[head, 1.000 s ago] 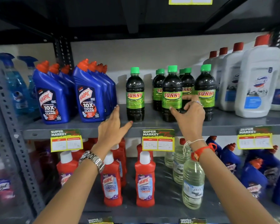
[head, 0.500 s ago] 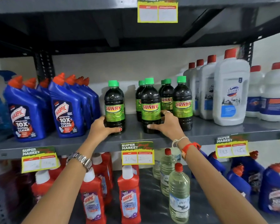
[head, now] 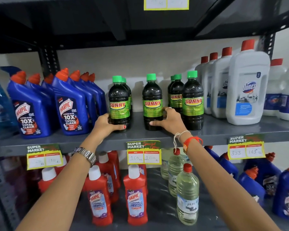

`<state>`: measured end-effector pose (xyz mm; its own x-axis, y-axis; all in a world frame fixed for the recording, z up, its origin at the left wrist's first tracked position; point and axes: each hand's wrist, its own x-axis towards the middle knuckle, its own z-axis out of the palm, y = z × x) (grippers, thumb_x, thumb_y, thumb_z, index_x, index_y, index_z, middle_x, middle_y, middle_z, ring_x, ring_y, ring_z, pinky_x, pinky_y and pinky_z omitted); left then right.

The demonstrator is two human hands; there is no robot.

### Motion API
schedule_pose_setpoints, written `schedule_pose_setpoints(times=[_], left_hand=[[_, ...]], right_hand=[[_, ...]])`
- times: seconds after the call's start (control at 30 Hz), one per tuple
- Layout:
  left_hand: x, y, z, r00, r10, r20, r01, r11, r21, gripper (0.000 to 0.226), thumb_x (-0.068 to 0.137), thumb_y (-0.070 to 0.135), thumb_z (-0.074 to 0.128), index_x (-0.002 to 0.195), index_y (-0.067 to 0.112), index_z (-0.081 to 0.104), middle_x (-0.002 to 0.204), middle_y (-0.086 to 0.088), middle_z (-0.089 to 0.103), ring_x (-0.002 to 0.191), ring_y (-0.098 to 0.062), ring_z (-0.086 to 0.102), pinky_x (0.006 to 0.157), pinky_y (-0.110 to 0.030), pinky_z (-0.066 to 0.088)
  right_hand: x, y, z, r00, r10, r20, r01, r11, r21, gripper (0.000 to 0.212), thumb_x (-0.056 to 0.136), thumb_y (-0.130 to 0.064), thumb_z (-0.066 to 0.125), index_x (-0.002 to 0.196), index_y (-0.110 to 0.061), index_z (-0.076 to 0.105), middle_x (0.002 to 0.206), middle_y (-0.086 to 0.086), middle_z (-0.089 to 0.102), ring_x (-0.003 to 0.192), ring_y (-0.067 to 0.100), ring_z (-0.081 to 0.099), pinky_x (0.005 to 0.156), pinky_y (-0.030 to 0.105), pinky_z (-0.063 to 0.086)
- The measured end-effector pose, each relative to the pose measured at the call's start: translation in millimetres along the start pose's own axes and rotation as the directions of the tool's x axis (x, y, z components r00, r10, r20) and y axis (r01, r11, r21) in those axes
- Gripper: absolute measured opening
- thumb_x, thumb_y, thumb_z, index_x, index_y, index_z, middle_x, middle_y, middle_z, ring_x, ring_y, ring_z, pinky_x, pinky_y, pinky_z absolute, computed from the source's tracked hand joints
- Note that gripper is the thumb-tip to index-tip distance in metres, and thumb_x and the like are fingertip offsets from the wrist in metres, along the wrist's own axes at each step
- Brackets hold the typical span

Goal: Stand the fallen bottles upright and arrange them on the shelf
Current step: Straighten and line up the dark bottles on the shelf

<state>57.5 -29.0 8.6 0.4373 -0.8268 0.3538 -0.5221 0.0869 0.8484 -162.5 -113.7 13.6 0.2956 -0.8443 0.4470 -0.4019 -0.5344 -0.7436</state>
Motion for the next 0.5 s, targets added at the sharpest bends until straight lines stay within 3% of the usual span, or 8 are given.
schedule_pose_setpoints(times=[0.27,0.37,0.43,0.5], left_hand=[[-1.9,0.7,0.3,1.0,-0.014,0.018,0.014,1.0,0.014,0.072,0.06,0.012,0.082,0.127,0.008,0.054,0.126,-0.011,0.062,0.113,-0.021,0.058,0.098,-0.033,0.043],[-8.1,3.0,-2.2,1.0,-0.022,0.009,0.022,1.0,0.018,0.076,0.063,0.022,0.081,0.131,0.008,0.05,0.131,-0.011,0.059,0.117,-0.022,0.056,0.103,-0.037,0.042],[-17.6,5.9,-1.9,1.0,0.016,-0.026,-0.013,0.996,0.09,0.078,0.069,0.029,0.077,0.136,0.008,0.044,0.137,-0.011,0.054,0.122,-0.024,0.053,0.104,-0.036,0.04],[-30.5,6.8,-0.2,0.995,0.073,-0.069,-0.058,0.978,0.198,0.084,0.072,0.033,0.073,0.143,0.006,0.035,0.144,-0.012,0.046,0.131,-0.027,0.045,0.105,-0.035,0.035]], right_hand=[[-5.0,-0.6,0.8,1.0,0.006,0.008,-0.006,1.0,0.027,0.077,0.069,-0.024,0.082,0.133,-0.004,0.043,0.131,0.011,0.056,0.119,0.025,0.054,0.094,0.023,0.04],[-14.9,-1.0,-1.1,0.997,-0.008,-0.075,0.013,0.997,0.071,0.081,0.07,-0.021,0.081,0.136,-0.004,0.039,0.132,0.011,0.054,0.122,0.024,0.051,0.1,0.029,0.04],[-22.9,1.9,-4.0,0.976,-0.046,-0.211,0.065,0.995,0.081,0.076,0.07,-0.022,0.081,0.134,-0.008,0.043,0.123,0.007,0.058,0.111,0.02,0.056,0.092,0.024,0.048],[-30.2,7.4,-10.6,0.933,-0.075,-0.353,0.106,0.992,0.068,0.058,0.073,-0.019,0.079,0.124,-0.013,0.052,0.106,-0.002,0.058,0.095,0.012,0.057,0.069,0.006,0.047]])
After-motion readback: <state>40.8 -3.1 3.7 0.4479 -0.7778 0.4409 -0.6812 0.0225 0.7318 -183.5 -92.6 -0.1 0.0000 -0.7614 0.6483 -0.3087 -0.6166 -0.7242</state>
